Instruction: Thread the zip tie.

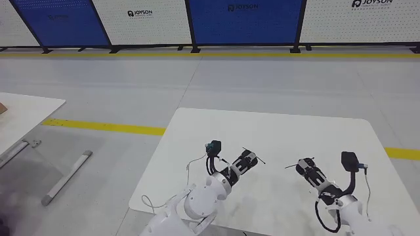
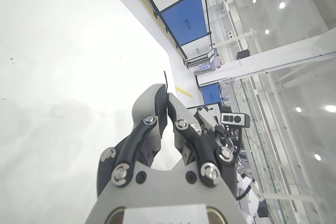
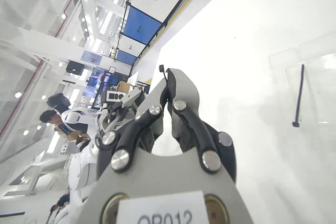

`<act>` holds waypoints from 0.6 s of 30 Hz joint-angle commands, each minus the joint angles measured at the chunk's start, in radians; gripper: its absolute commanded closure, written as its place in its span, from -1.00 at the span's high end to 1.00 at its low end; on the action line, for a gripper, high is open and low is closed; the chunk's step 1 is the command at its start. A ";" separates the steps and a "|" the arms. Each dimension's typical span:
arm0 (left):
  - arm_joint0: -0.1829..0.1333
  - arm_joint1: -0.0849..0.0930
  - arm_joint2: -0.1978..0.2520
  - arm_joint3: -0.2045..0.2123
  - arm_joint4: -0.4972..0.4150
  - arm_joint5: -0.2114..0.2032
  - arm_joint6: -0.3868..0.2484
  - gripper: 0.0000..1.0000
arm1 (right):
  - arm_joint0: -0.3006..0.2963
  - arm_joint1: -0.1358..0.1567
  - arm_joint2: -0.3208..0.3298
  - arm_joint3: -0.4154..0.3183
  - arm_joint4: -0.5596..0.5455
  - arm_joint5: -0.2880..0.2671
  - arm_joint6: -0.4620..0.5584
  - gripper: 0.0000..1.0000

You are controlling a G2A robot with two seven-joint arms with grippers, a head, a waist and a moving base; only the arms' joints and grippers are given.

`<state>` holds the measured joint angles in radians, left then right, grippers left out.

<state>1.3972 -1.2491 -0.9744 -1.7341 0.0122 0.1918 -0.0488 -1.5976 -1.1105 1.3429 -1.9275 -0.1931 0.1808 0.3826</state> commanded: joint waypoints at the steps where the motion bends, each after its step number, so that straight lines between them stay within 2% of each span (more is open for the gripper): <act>1: 0.000 0.000 0.000 0.000 0.000 0.000 0.000 -1.00 | 0.000 0.000 0.001 0.000 0.002 0.000 0.000 -1.00; 8: 0.000 0.000 0.000 0.000 0.000 0.000 0.000 -1.00 | 0.000 0.000 0.001 0.000 0.002 0.000 0.000 -1.00; 10: 0.000 0.000 0.000 0.000 0.000 0.000 0.000 -1.00 | -0.003 -0.004 0.012 0.007 0.125 -0.061 0.021 -1.00; 14: 0.000 0.000 0.000 0.000 0.000 0.000 0.000 -1.00 | -0.013 -0.008 0.030 0.050 0.240 -0.148 0.036 -1.00; 16: 0.000 0.000 0.000 0.000 0.000 0.000 0.000 -1.00 | -0.002 -0.010 0.022 0.085 0.277 -0.164 0.064 -1.00; 18: 0.000 0.000 0.000 0.000 0.000 0.000 0.000 -1.00 | 0.011 -0.013 0.000 0.102 0.258 -0.151 0.046 -1.00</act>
<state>1.3972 -1.2491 -0.9743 -1.7341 0.0122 0.1918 -0.0488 -1.5926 -1.1221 1.3532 -1.8314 0.0779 0.0217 0.4380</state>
